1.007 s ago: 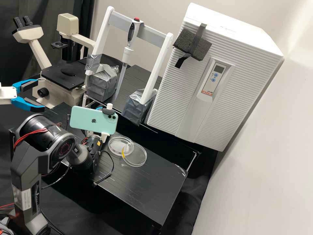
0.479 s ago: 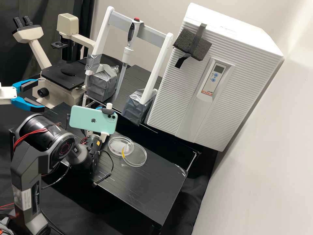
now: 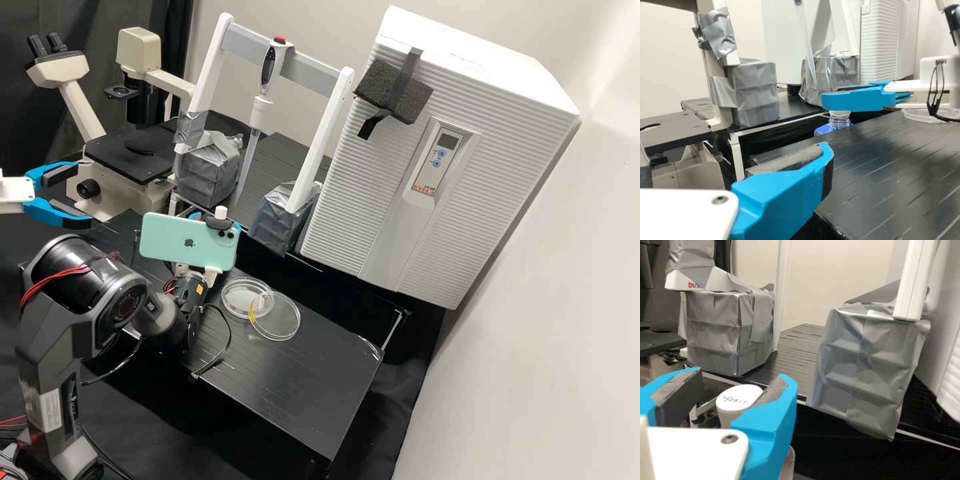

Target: Close the bottle

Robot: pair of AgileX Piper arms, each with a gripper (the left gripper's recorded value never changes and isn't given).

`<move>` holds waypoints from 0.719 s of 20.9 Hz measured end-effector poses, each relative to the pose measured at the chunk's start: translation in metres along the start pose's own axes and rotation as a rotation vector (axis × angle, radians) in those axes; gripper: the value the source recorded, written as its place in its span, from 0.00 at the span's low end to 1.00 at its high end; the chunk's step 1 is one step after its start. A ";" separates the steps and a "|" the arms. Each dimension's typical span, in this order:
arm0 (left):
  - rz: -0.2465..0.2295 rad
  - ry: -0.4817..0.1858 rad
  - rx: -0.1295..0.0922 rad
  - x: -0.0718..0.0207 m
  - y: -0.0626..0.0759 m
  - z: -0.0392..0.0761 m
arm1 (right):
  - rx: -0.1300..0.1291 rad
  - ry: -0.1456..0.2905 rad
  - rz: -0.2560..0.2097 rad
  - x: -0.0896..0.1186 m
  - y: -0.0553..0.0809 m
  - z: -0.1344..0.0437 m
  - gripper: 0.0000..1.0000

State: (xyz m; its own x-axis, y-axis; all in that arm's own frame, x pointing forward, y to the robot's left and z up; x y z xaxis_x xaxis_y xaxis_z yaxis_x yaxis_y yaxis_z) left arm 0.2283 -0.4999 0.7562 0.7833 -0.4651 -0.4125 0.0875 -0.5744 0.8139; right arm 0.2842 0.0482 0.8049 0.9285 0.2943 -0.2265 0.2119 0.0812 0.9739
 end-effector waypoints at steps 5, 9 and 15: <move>0.000 0.000 0.000 0.0000 0.000 0.000 | -0.009 0.011 -0.002 -0.005 0.000 -0.004 1.00; 0.000 0.000 0.001 0.0000 0.000 0.000 | -0.016 0.034 0.001 -0.011 0.000 -0.010 1.00; 0.008 0.008 0.053 0.0012 0.000 0.001 | -0.121 0.032 0.081 -0.021 -0.003 -0.024 1.00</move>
State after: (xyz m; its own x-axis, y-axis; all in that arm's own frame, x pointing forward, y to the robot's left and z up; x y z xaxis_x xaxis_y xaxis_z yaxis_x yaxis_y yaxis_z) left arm 0.2284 -0.5016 0.7554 0.7889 -0.4644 -0.4025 0.0486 -0.6058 0.7942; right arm 0.2568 0.0649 0.8063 0.9305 0.3345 -0.1492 0.0962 0.1699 0.9808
